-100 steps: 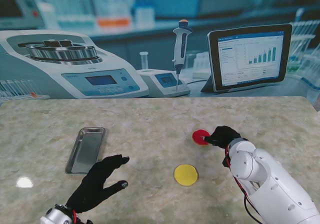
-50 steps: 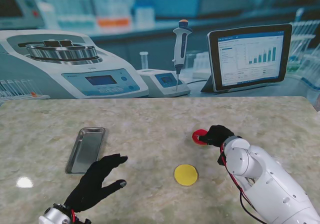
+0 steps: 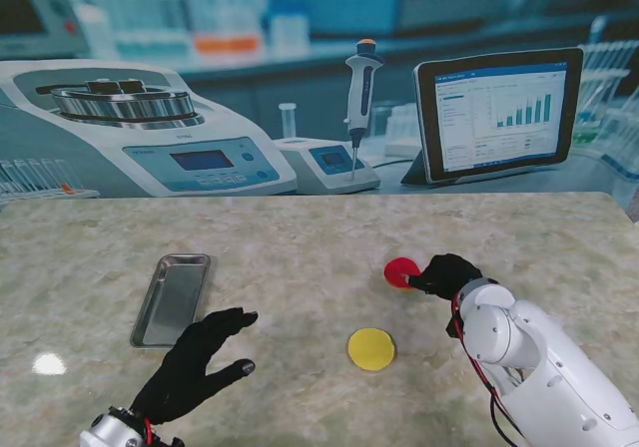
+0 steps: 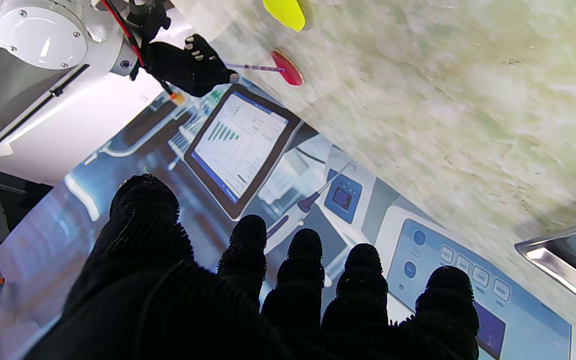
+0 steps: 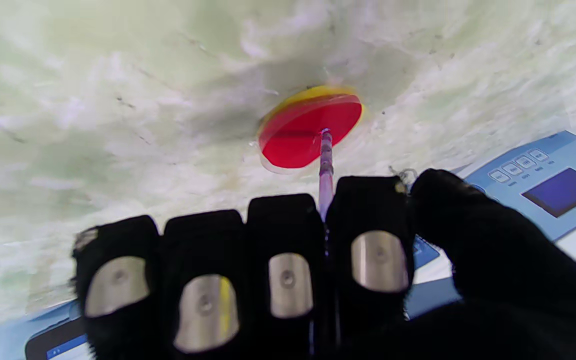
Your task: Line a culture dish with filter paper and press it flat with a glass rod
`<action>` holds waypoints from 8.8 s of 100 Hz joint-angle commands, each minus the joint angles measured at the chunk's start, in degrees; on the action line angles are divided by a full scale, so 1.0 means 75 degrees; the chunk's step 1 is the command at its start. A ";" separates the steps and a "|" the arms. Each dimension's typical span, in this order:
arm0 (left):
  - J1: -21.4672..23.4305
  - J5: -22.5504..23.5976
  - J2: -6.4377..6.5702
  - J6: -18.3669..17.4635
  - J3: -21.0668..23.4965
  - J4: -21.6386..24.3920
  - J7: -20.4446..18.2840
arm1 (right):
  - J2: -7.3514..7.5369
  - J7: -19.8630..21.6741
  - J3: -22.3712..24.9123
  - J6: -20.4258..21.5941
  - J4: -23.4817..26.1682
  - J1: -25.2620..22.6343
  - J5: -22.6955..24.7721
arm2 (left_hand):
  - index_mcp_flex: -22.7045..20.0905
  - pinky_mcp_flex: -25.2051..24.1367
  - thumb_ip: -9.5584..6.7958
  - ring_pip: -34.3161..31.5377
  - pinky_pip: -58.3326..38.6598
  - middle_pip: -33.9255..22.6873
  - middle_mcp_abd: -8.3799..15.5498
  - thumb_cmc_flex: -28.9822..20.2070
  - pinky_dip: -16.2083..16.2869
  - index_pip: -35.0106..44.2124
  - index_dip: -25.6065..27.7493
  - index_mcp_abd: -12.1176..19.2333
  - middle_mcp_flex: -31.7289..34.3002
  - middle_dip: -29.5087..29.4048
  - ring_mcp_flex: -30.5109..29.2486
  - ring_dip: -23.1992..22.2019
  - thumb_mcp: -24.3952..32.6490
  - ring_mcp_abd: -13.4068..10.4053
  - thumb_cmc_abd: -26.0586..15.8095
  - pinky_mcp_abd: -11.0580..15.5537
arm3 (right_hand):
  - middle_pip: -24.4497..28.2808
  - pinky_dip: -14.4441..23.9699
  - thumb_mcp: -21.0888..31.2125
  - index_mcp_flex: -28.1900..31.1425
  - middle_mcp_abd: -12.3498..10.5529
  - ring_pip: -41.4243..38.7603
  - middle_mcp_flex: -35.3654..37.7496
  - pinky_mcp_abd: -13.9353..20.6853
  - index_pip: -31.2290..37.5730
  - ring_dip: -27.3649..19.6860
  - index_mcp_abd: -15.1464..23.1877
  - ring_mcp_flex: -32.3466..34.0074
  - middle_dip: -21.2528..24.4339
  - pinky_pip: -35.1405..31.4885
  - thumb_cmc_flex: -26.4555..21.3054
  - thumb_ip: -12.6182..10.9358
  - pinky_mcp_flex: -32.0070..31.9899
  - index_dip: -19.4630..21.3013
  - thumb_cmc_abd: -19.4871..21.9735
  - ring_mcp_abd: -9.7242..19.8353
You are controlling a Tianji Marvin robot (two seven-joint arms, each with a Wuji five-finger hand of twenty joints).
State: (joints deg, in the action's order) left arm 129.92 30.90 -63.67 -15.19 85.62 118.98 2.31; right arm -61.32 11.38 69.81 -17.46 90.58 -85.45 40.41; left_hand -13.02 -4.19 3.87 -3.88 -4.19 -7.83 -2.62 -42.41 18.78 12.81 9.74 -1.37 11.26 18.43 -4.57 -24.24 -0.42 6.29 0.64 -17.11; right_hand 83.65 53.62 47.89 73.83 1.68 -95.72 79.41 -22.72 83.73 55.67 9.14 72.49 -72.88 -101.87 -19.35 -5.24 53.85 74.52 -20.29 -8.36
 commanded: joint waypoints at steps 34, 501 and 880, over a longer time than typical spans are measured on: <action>0.0062 0.0011 -0.0007 0.0012 -0.0045 0.0046 0.0003 | 0.0047 0.0323 -0.0449 0.0244 -0.0364 0.0299 -0.0366 | 0.0114 -0.0023 -0.0204 0.0097 0.0343 0.0149 0.0113 0.0113 -0.0262 -0.0118 -0.0065 -0.0034 -0.0314 -0.0018 0.0242 0.0111 -0.0187 -0.0259 -0.0277 0.0223 | 0.0452 -0.0079 -0.0120 0.0477 -0.0346 -0.0728 0.0401 0.0106 0.0386 0.0143 -0.0347 0.0322 -0.0054 -0.1478 -0.0075 -0.0151 0.0145 0.0032 0.0233 0.0456; -0.1621 0.2565 0.0180 -0.1243 -0.0694 -0.0877 0.0798 | 0.0048 -0.0038 -0.1444 0.3862 0.2723 -0.1661 -0.2430 | -0.1814 0.1642 0.0445 -0.8163 -0.7595 -0.6817 0.0352 0.0659 0.3299 0.7853 0.6072 0.1619 0.3838 0.4856 -0.3212 -0.4330 0.3436 0.0500 0.2663 -0.0580 | 0.0426 -0.0034 -0.0235 0.0477 -0.0316 -0.0757 0.0400 0.0043 0.0377 0.0151 -0.0357 0.0319 -0.0083 -0.1528 -0.0117 -0.0194 0.0222 0.0030 0.0286 0.0424; -0.1683 0.1813 0.0171 -0.0617 -0.0388 -0.0737 0.0103 | -0.0012 -0.0756 0.0735 0.4251 0.4187 -0.3821 -0.0682 | -0.5446 0.8763 -0.0266 -1.3968 -1.5136 -1.0791 0.1323 0.1673 0.3111 0.9768 1.0232 0.0896 0.8713 0.6051 -0.9079 -0.4194 0.5371 -0.0585 0.2359 -0.0949 | -0.8254 -0.1548 -0.3027 -0.7097 0.0228 1.0434 -0.7309 0.0082 -0.8229 -0.4279 0.0825 -0.6893 0.6472 0.6109 -0.0017 0.0903 -0.7332 -0.4757 0.1270 -0.0291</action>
State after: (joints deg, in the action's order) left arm 116.93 44.74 -62.36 -20.12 82.68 113.02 3.19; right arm -60.92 6.24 74.90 15.80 121.45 -113.04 34.87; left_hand -51.76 58.64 2.91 -102.47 -105.49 -85.18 6.02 -30.22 41.75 83.02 83.41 8.26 74.04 63.26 -69.03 -55.18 39.25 3.17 18.93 -22.39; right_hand 22.83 43.33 26.57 24.40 5.35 -19.67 27.24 -22.72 23.87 24.62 15.94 22.69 -25.20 -57.66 -19.67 2.31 0.28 40.22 -12.92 -12.54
